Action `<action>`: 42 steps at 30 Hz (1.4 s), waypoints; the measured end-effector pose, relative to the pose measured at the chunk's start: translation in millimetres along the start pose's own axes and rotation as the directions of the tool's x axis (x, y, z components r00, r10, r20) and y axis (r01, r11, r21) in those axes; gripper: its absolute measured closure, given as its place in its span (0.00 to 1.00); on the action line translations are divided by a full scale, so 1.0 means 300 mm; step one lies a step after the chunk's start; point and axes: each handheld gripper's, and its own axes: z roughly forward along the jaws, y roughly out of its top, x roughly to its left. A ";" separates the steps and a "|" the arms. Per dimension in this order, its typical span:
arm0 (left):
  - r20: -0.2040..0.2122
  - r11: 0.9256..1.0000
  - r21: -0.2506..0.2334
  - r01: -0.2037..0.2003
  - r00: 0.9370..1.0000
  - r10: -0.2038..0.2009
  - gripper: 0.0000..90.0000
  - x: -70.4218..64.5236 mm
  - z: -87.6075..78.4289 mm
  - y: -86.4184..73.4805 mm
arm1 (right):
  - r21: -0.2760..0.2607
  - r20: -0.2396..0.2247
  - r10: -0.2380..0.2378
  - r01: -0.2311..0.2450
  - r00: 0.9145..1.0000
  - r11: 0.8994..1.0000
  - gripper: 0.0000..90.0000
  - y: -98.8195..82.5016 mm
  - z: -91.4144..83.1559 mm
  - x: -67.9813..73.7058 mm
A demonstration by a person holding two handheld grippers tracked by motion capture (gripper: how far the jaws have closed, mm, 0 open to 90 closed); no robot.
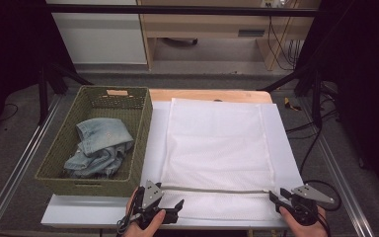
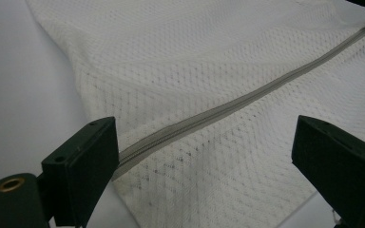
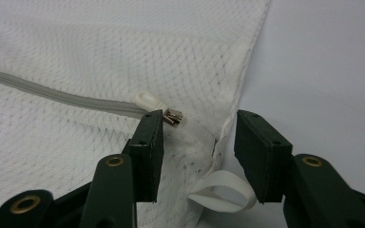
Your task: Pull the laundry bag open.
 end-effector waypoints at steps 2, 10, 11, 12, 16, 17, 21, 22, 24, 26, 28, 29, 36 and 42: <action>0.005 1.000 -0.001 -0.002 1.000 0.002 0.09 0.000 -0.002 0.000 | 0.011 0.008 -0.007 0.007 1.000 1.000 0.57 -0.002 0.004 0.006; 0.007 1.000 -0.008 0.002 1.000 -0.002 0.09 0.002 -0.008 0.004 | 0.042 0.023 -0.050 0.049 0.998 0.998 0.55 -0.017 0.014 0.021; 0.008 1.000 -0.005 -0.002 1.000 0.002 0.09 0.002 -0.008 0.004 | 0.048 0.019 -0.047 0.046 0.999 0.998 0.54 -0.018 0.013 0.024; 0.009 1.000 -0.006 0.000 1.000 0.000 0.09 0.001 -0.008 0.003 | 0.048 0.023 -0.056 0.055 0.998 0.997 0.54 -0.020 0.015 0.024; 0.012 1.000 -0.006 -0.006 1.000 0.006 0.09 -0.005 -0.007 0.004 | 0.051 0.023 -0.046 0.045 0.999 0.998 0.54 -0.017 0.017 0.027; 0.013 1.000 -0.007 -0.003 1.000 0.003 0.09 -0.007 -0.007 0.004 | 0.048 0.032 -0.054 0.052 0.998 0.997 0.55 -0.017 0.019 0.024; 0.018 1.000 -0.007 -0.002 1.000 0.002 0.09 -0.010 -0.007 0.004 | 0.049 0.036 -0.053 0.051 0.998 0.997 0.59 -0.015 0.020 0.024; 0.018 1.000 -0.008 0.000 1.000 0.000 0.09 -0.010 -0.007 0.004 | 0.052 0.035 -0.053 0.052 0.998 0.997 0.60 -0.016 0.022 0.024; 0.018 1.000 -0.010 0.002 1.000 -0.002 0.09 -0.007 -0.008 0.004 | 0.060 0.039 -0.046 0.043 0.998 0.997 0.62 -0.016 0.022 0.024; 0.019 1.000 -0.007 0.002 1.000 -0.002 0.09 -0.004 -0.011 0.004 | 0.060 0.043 -0.047 0.044 0.998 0.997 0.65 -0.016 0.023 0.022; 0.017 1.000 -0.010 0.007 1.000 -0.007 0.09 -0.002 -0.013 0.004 | 0.059 0.042 -0.053 0.050 0.998 0.997 0.67 -0.014 0.025 0.023; 0.017 1.000 -0.014 0.011 1.000 -0.011 0.09 -0.002 -0.013 0.005 | 0.060 0.044 -0.058 0.055 0.997 0.997 0.68 -0.014 0.025 0.023; 0.025 1.000 -0.017 0.017 1.000 -0.017 0.09 -0.005 -0.013 0.008 | 0.067 0.050 -0.051 0.048 0.997 0.997 0.81 -0.009 0.030 0.024; 0.029 1.000 -0.017 0.019 0.999 -0.018 0.09 -0.013 -0.011 0.007 | 0.083 0.047 -0.068 0.064 0.997 0.995 0.93 0.002 0.037 0.027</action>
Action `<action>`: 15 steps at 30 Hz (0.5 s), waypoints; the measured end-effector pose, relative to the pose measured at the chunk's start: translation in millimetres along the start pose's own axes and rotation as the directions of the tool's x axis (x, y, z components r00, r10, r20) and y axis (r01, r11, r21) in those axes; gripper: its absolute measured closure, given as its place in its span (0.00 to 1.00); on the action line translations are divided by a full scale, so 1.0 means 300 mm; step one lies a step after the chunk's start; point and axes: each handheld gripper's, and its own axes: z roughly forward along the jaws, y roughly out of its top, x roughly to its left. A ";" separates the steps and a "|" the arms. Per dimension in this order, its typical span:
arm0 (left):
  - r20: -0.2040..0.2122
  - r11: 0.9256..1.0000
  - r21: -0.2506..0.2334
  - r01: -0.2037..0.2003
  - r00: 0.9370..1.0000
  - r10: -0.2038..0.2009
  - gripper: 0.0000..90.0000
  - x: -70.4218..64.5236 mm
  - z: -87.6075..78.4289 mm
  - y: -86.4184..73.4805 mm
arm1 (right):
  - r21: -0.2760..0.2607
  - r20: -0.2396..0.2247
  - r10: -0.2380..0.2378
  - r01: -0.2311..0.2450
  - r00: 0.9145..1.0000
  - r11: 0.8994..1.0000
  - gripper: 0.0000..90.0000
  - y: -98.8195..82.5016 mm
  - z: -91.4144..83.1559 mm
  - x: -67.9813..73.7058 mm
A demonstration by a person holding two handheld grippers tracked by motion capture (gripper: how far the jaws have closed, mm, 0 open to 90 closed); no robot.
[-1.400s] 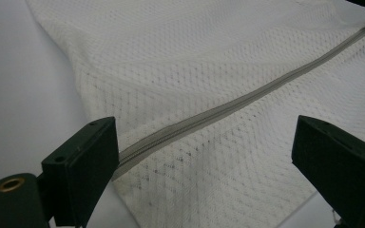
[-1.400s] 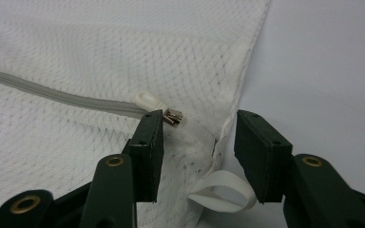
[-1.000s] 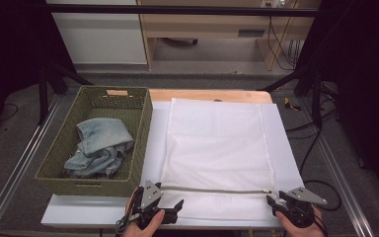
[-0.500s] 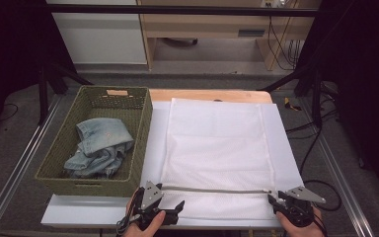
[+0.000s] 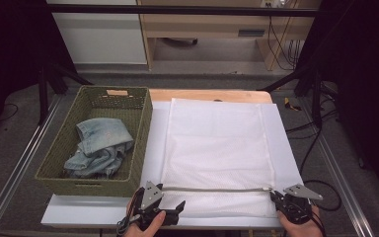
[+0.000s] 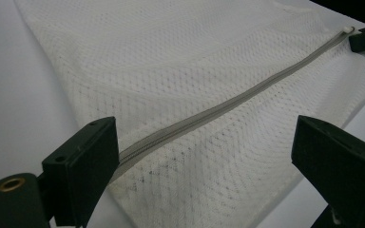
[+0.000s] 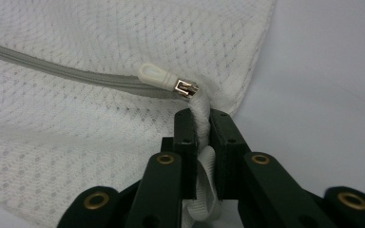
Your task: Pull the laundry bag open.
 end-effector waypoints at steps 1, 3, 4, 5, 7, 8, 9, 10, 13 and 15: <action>-0.001 1.000 -0.001 -0.002 1.000 0.002 0.09 0.000 0.000 0.000 | 0.003 0.002 0.006 -0.006 1.000 1.000 0.94 0.002 0.000 0.003; 0.000 1.000 -0.002 -0.006 1.000 0.006 0.09 -0.002 -0.002 0.001 | -0.001 -0.008 -0.003 0.003 1.000 1.000 0.95 0.006 -0.001 0.001; -0.001 1.000 -0.002 -0.008 1.000 0.008 0.09 -0.001 -0.003 0.002 | -0.009 -0.004 -0.007 0.007 1.000 1.000 0.95 0.008 -0.004 0.002; -0.003 1.000 -0.002 -0.013 1.000 0.013 0.09 0.000 -0.004 0.003 | -0.032 -0.003 -0.017 0.017 1.000 0.999 0.95 0.013 -0.010 0.002; -0.005 1.000 -0.001 -0.016 1.000 0.016 0.09 0.000 -0.004 0.003 | -0.078 0.014 -0.032 0.034 0.999 0.996 0.95 0.026 -0.024 0.003; -0.004 1.000 0.000 -0.016 1.000 0.016 0.09 0.000 -0.004 0.002 | -0.101 0.025 -0.046 0.048 0.999 0.994 0.95 0.032 -0.031 0.006; -0.003 1.000 0.004 -0.021 1.000 0.021 0.09 0.000 -0.005 0.001 | -0.121 0.030 -0.054 0.057 0.998 0.991 0.95 0.037 -0.039 0.010; -0.004 1.000 0.007 -0.021 1.000 0.021 0.09 -0.001 -0.005 -0.001 | -0.143 0.037 -0.065 0.070 0.997 0.987 0.95 0.043 -0.047 0.014; -0.008 1.000 0.009 -0.028 1.000 0.028 0.10 -0.001 -0.005 -0.002 | -0.199 0.051 -0.101 0.109 0.994 0.974 0.95 0.056 -0.067 0.029; -0.008 0.999 0.009 -0.034 0.999 0.034 0.10 -0.003 -0.003 0.001 | -0.219 0.056 -0.113 0.122 0.992 0.968 0.95 0.057 -0.077 0.034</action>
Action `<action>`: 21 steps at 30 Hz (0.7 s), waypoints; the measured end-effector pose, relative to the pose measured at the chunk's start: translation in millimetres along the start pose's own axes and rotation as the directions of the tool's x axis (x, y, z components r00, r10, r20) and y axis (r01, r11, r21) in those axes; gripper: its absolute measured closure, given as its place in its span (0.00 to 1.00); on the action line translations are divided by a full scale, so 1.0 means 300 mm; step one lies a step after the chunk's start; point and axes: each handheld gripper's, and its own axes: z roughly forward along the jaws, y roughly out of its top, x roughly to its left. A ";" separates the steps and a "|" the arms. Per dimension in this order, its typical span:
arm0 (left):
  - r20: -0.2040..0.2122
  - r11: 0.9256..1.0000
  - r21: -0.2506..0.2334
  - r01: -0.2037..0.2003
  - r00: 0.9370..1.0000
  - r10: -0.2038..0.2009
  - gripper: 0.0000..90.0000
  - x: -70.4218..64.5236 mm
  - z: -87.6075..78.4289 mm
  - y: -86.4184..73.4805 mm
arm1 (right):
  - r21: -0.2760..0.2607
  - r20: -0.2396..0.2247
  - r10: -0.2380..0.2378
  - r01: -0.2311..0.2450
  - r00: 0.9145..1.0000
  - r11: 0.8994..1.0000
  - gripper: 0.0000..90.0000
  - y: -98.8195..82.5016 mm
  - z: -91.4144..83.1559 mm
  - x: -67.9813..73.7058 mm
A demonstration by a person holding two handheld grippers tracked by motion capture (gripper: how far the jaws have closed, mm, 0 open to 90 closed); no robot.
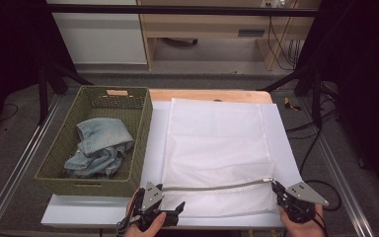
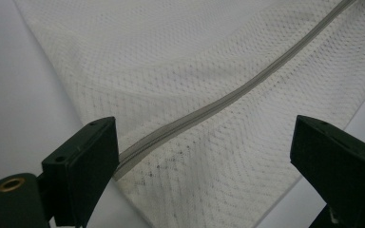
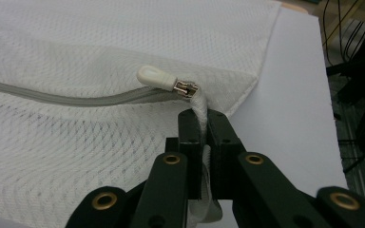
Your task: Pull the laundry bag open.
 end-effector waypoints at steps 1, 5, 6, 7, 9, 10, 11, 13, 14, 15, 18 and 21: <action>0.003 1.000 0.002 0.000 1.000 0.000 0.10 -0.003 0.001 0.001 | -0.006 0.000 -0.002 0.002 1.000 1.000 0.95 0.000 -0.003 0.000; 0.007 1.000 0.012 -0.009 1.000 0.009 0.10 -0.012 0.011 -0.002 | -0.020 -0.005 -0.001 0.001 1.000 1.000 0.95 -0.003 -0.007 -0.005; 0.010 1.000 0.015 -0.010 1.000 0.010 0.10 -0.015 0.013 -0.004 | -0.021 -0.006 -0.002 0.002 1.000 1.000 0.95 -0.003 -0.006 -0.006; 0.012 1.000 0.015 -0.009 1.000 0.009 0.10 -0.016 0.015 -0.005 | -0.021 -0.008 -0.002 0.002 1.000 1.000 0.95 -0.003 -0.006 -0.006; 0.017 1.000 0.019 -0.008 1.000 0.008 0.10 -0.017 0.020 -0.009 | -0.026 -0.011 -0.005 0.005 1.000 1.000 0.95 -0.001 -0.007 -0.005; 0.018 1.000 0.018 -0.006 1.000 0.006 0.10 -0.017 0.022 -0.010 | -0.028 -0.013 -0.005 0.005 1.000 1.000 0.95 0.000 -0.008 -0.004; 0.020 1.000 0.018 -0.004 1.000 0.004 0.10 -0.016 0.024 -0.012 | -0.030 -0.014 -0.007 0.007 1.000 1.000 0.95 0.001 -0.008 -0.003; 0.019 1.000 0.015 -0.001 1.000 0.000 0.10 -0.012 0.027 -0.013 | -0.034 -0.018 -0.010 0.009 1.000 0.999 0.95 0.002 -0.009 -0.002; 0.017 1.000 0.008 0.007 1.000 -0.007 0.10 -0.011 0.029 -0.014 | -0.034 -0.020 -0.010 0.009 1.000 0.999 0.95 0.003 -0.009 -0.001; 0.014 1.000 0.005 0.010 1.000 -0.010 0.10 -0.009 0.029 -0.015 | -0.033 -0.020 -0.013 0.013 1.000 0.999 0.95 0.003 -0.008 -0.001; 0.017 1.000 0.002 0.016 1.000 -0.016 0.10 -0.006 0.032 -0.015 | -0.028 -0.024 -0.018 0.017 1.000 0.999 0.95 0.003 -0.005 0.003; 0.027 1.000 -0.008 0.024 0.999 -0.024 0.10 -0.005 0.036 -0.013 | -0.029 -0.026 -0.022 0.021 0.999 0.999 0.95 0.004 -0.004 0.005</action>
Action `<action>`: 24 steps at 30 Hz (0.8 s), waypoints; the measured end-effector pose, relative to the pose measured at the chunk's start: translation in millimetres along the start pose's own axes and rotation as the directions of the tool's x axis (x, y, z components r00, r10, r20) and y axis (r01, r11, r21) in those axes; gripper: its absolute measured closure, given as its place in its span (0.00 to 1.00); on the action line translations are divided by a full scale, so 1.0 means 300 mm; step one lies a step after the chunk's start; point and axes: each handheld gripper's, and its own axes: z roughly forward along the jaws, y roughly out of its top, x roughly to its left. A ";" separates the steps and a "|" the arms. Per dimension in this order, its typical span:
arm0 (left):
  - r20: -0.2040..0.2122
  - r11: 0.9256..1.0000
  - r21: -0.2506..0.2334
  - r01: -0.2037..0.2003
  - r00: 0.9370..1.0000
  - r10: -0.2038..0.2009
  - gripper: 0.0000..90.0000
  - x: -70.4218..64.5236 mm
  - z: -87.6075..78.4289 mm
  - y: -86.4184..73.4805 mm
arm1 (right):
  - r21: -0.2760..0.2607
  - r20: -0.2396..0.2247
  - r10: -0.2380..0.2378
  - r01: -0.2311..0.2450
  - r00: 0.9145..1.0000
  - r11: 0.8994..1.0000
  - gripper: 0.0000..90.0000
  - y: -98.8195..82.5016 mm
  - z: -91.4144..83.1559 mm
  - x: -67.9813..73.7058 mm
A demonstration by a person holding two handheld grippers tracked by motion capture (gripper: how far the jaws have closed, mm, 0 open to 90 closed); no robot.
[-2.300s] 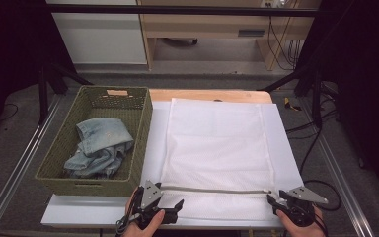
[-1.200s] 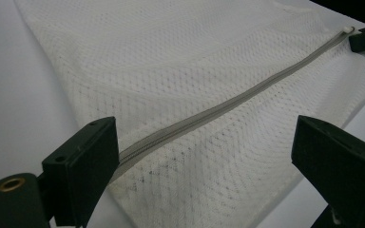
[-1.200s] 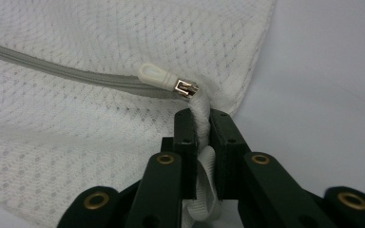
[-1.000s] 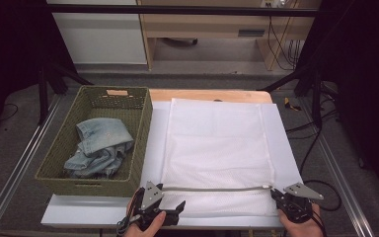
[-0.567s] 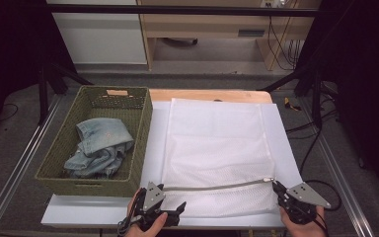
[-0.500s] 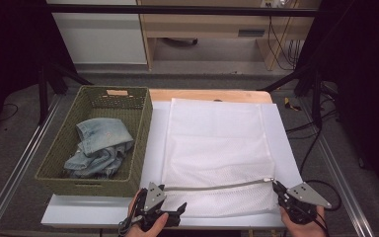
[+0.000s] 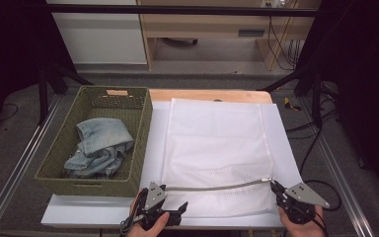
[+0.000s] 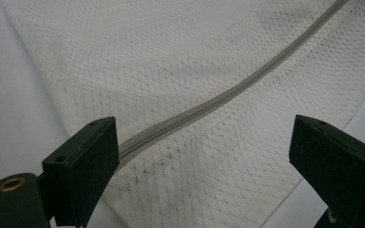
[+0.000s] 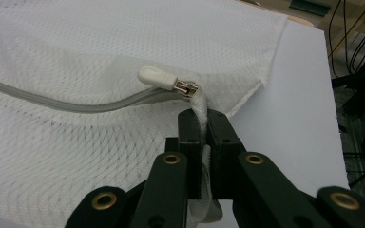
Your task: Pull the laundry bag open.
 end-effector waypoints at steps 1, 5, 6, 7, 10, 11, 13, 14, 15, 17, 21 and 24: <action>0.004 1.000 -0.003 -0.001 1.000 0.001 0.10 0.000 0.000 0.002 | -0.001 -0.002 -0.001 0.001 1.000 1.000 0.95 0.001 0.000 0.001; 0.020 1.000 -0.007 -0.009 1.000 0.009 0.11 -0.007 0.006 0.016 | -0.001 -0.004 -0.011 0.011 1.000 1.000 0.95 0.000 0.003 0.004; 0.023 1.000 -0.010 -0.008 1.000 0.008 0.11 -0.009 0.008 0.019 | -0.001 -0.005 -0.011 0.011 1.000 1.000 0.95 0.000 0.003 0.004; 0.027 1.000 -0.010 -0.010 1.000 0.010 0.11 -0.011 0.012 0.026 | -0.001 -0.004 -0.012 0.012 1.000 1.000 0.95 -0.001 0.003 0.004; 0.033 1.000 -0.012 -0.021 0.999 0.021 0.12 -0.015 0.027 0.057 | -0.001 -0.007 -0.012 0.012 1.000 1.000 0.95 -0.003 0.004 0.003; 0.038 1.000 -0.014 -0.025 0.999 0.025 0.12 -0.019 0.034 0.073 | 0.002 -0.010 -0.009 0.009 1.000 1.000 0.95 -0.004 0.004 0.003; 0.039 0.999 -0.014 -0.039 0.998 0.039 0.12 -0.027 0.048 0.098 | 0.004 -0.009 -0.010 0.010 1.000 1.000 0.95 -0.006 0.005 0.001; 0.045 0.999 -0.013 -0.045 0.998 0.045 0.12 -0.032 0.058 0.113 | 0.003 -0.009 -0.010 0.010 1.000 1.000 0.95 -0.006 0.005 0.001; 0.051 0.999 -0.010 -0.053 0.997 0.054 0.12 -0.038 0.070 0.128 | 0.003 -0.011 -0.012 0.012 1.000 1.000 0.95 -0.005 0.006 0.002; 0.070 0.998 -0.004 -0.058 0.996 0.058 0.12 -0.049 0.093 0.158 | 0.006 -0.009 -0.016 0.016 1.000 1.000 0.95 -0.004 0.006 0.006; 0.096 0.998 -0.003 -0.060 0.994 0.060 0.12 -0.080 0.141 0.212 | 0.006 -0.008 -0.025 0.025 1.000 1.000 0.95 -0.004 0.006 0.007; 0.111 0.997 -0.002 -0.076 0.991 0.076 0.13 -0.111 0.171 0.245 | 0.003 -0.009 -0.024 0.024 1.000 1.000 0.95 -0.004 0.004 0.007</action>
